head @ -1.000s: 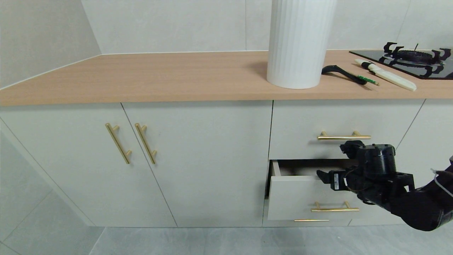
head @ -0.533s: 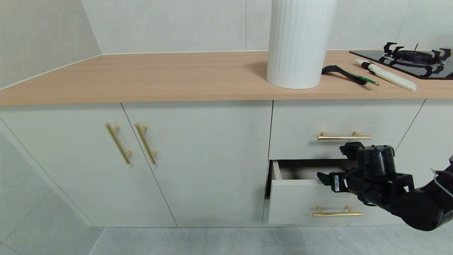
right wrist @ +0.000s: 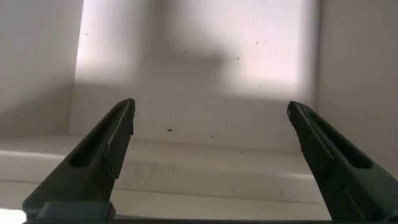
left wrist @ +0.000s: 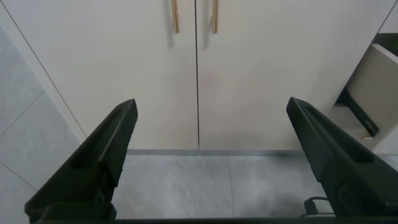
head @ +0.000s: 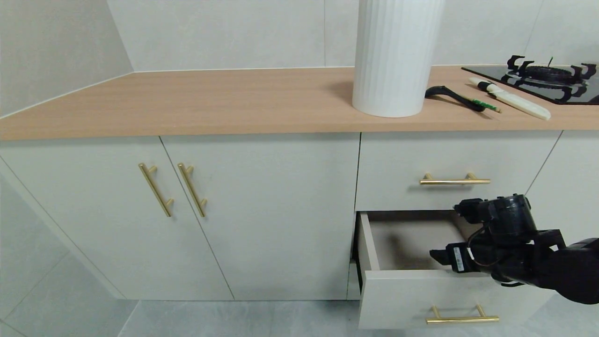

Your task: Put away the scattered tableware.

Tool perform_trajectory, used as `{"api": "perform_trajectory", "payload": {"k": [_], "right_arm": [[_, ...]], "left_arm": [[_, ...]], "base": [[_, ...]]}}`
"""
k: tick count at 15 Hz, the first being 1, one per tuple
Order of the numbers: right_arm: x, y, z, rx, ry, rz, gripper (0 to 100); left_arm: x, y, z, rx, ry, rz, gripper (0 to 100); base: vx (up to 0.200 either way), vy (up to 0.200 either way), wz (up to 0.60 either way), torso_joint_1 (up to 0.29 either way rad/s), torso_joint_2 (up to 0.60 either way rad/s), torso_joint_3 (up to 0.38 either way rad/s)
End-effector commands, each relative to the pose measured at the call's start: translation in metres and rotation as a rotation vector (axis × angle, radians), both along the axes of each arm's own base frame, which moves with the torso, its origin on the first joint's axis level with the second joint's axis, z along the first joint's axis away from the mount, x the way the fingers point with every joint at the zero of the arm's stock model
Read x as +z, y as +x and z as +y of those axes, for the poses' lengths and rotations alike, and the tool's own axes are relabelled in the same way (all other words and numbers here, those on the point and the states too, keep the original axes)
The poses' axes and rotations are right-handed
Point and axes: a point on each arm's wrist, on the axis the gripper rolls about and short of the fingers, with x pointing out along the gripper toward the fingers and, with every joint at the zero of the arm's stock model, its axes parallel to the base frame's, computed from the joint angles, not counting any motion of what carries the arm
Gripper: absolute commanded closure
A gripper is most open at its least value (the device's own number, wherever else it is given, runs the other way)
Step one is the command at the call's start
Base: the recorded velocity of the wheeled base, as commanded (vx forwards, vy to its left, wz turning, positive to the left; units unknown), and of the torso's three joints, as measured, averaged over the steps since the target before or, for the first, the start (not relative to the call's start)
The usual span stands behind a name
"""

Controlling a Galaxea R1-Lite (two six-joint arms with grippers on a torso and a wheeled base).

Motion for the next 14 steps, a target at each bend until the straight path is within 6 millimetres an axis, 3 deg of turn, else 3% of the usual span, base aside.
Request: {"api": "perform_trajectory", "payload": {"k": [1,14], "right_arm": [[0.014,-0.004,-0.001,0.006,0.017,-0.024,0],[0.017,-0.028,-0.003,0.082,-0.052,0.240,0]], "left_arm": [[0.000,0.000,0.000,0.000,-0.001,0.002,0],[0.000,0.000,0.000,0.000,-0.001,0.002,0]], "base": [[0.000,0.000,0.00,0.000,0.00,0.000],[0.000,0.000,0.00,0.000,0.00,0.000]]}}
